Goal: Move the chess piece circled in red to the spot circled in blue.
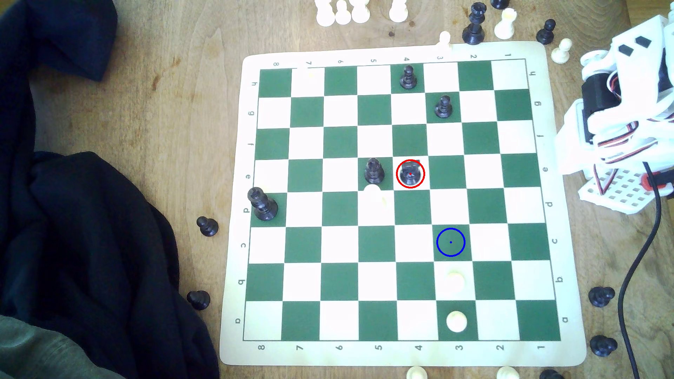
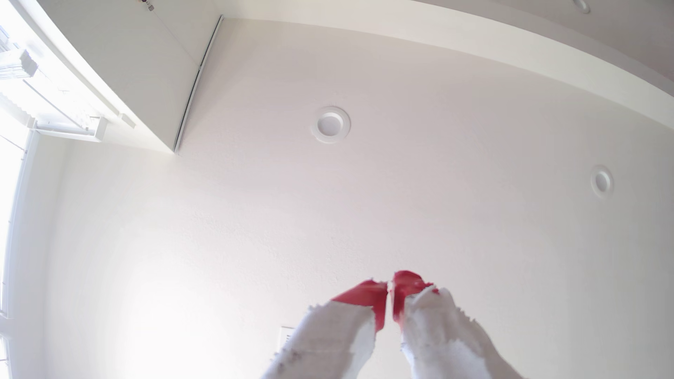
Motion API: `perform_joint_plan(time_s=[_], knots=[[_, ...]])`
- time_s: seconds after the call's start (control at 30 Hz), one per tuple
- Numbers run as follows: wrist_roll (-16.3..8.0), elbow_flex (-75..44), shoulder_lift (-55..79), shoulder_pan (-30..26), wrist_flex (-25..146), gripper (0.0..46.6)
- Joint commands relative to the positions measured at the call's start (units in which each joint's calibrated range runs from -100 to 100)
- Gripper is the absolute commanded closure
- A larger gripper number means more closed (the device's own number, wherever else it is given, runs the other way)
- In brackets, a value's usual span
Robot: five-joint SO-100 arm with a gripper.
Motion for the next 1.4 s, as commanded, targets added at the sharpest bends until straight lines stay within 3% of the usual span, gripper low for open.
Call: perform_joint_plan(time_s=[0.0, 0.23, 0.4, 0.73, 0.97, 1.03, 1.17, 1.37], knots=[[0.2, 1.08, -0.03, -1.49, 2.58, 46.4], [0.2, 1.08, -0.03, -1.26, 23.05, 46.4], [0.2, -0.09, -0.03, -0.4, 46.8, 46.4], [-0.2, -22.31, 0.14, 5.78, 114.37, 46.4], [-0.2, -31.83, 0.14, 10.63, 145.0, 44.4], [0.05, -32.01, 0.39, 10.4, 150.08, 46.4], [0.63, -34.55, 5.32, 8.83, 158.68, 40.8], [2.74, -34.18, 14.74, 2.5, 165.23, 40.6]])
